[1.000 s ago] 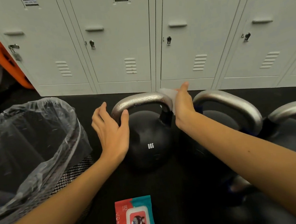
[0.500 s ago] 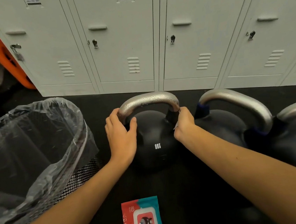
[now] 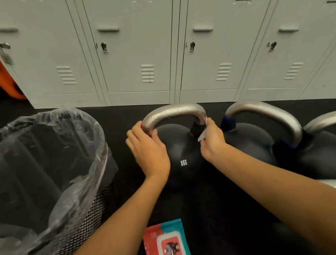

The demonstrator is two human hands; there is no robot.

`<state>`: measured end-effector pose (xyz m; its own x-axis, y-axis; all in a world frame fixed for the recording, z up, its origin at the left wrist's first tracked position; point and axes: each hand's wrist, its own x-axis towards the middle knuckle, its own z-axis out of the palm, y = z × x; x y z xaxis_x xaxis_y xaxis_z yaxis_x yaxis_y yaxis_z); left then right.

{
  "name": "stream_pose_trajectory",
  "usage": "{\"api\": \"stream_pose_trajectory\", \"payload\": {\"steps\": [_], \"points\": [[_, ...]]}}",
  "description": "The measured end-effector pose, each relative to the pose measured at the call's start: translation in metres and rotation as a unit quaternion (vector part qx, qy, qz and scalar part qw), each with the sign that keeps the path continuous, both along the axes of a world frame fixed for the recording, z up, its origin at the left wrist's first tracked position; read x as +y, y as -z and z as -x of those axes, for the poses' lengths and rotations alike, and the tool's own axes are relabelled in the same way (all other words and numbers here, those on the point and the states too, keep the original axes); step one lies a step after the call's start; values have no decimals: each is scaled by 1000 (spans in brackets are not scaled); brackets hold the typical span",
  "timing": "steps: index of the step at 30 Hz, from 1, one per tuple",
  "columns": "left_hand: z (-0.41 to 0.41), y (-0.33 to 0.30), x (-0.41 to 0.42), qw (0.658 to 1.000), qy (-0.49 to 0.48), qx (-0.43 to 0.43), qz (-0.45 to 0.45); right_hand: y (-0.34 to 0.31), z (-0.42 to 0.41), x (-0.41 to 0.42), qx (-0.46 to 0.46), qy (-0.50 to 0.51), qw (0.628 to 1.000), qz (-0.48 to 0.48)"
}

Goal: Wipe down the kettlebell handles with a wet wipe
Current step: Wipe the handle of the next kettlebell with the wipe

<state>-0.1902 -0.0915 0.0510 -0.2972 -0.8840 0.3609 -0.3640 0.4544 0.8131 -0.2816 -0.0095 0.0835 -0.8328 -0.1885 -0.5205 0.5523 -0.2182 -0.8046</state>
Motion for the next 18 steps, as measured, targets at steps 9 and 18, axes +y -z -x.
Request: {"api": "stream_pose_trajectory", "payload": {"steps": [9,18], "points": [[-8,-5,0,1000,21,9,-16,-19,18,-4,88,-44,992,-73],[-15,-5,-8,998,53,-3,-31,-9,59,7,126,-216,963,-104]]}}
